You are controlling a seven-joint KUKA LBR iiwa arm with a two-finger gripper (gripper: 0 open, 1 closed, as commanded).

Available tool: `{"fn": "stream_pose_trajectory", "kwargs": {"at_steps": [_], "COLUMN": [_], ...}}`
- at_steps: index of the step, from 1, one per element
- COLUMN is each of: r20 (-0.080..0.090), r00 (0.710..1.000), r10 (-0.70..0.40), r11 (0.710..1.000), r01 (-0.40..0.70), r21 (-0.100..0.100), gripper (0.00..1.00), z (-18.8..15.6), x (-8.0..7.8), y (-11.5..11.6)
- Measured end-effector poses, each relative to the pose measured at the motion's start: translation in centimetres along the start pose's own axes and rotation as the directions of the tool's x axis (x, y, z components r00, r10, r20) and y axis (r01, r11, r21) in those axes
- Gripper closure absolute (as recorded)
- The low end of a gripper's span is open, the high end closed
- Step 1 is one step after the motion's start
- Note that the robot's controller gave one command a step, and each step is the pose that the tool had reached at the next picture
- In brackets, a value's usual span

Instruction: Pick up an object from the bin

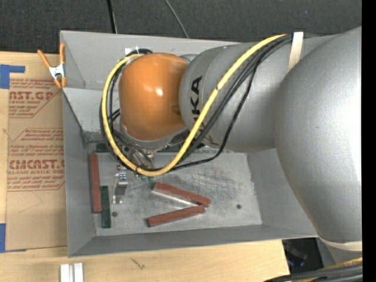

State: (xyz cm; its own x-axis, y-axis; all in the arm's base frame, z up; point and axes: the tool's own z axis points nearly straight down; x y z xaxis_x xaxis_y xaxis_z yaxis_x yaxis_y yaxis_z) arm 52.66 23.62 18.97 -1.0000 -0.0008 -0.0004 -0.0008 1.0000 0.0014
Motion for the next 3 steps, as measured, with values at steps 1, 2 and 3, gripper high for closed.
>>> {"fn": "stream_pose_trajectory", "kwargs": {"at_steps": [1,2,3], "r20": [-0.005,-0.001,-0.001], "r00": [0.990,0.990,0.990], "r10": [-0.143,-0.144,-0.144], "r11": [0.990,0.990,0.990], "r01": [0.143,0.144,0.144], "r21": [0.002,0.000,0.000], "gripper": [1.00,0.00,0.00], "z": [9.52,9.39,9.39], "x": [4.80,4.69,4.69], "y": [-1.58,-1.51,-1.50]}}
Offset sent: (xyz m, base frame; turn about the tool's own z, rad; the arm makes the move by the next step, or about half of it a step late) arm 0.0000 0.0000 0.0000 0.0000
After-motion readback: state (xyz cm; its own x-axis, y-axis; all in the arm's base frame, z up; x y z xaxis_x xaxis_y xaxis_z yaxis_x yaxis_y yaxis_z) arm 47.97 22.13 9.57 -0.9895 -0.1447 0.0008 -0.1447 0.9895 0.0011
